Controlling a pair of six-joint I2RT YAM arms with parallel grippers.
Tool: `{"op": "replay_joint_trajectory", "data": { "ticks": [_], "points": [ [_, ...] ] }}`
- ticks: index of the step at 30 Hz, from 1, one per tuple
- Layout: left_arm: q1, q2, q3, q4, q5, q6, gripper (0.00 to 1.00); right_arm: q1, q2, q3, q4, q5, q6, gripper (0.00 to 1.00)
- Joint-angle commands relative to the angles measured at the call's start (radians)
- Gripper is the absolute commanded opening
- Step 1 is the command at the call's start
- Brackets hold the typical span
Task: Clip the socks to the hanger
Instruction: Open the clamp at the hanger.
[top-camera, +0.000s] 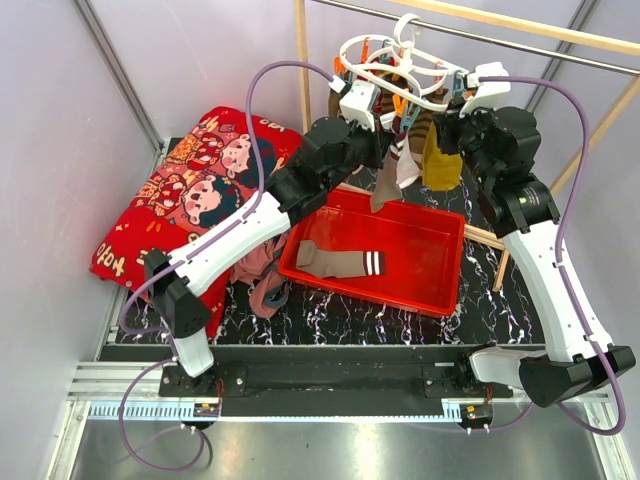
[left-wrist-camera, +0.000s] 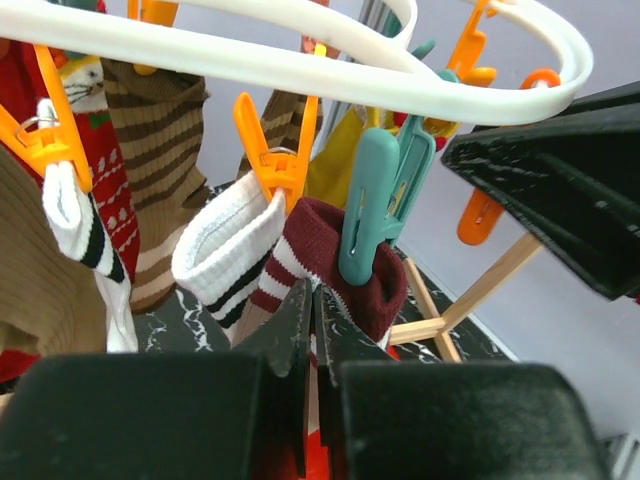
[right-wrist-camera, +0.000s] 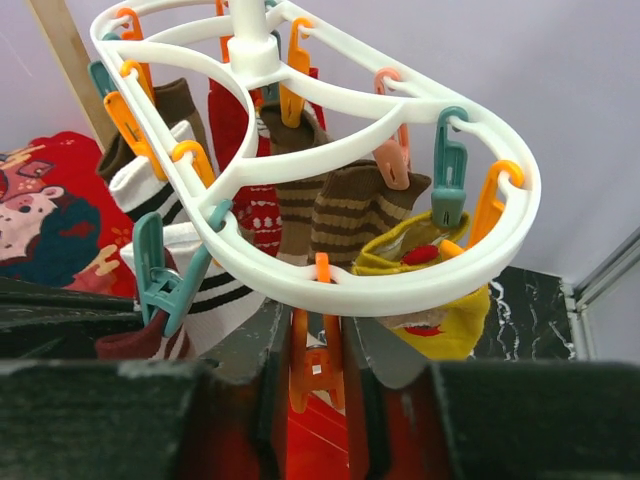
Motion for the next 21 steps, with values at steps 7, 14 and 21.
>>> {"op": "replay_joint_trajectory", "data": {
  "ticks": [7, 14, 21],
  "points": [
    [-0.001, -0.100, -0.126, 0.136, -0.026, 0.085, 0.36, 0.010, -0.023, -0.029, 0.044, 0.000, 0.187, 0.11],
    [-0.003, -0.215, -0.315, 0.139, 0.063, 0.210, 0.66, 0.009, -0.030, -0.069, 0.079, -0.009, 0.209, 0.11],
    [-0.047, -0.260, -0.482, -0.071, 0.126, 0.362, 0.78, 0.009, -0.029, -0.095, 0.096, -0.017, 0.210, 0.12]
  ]
}}
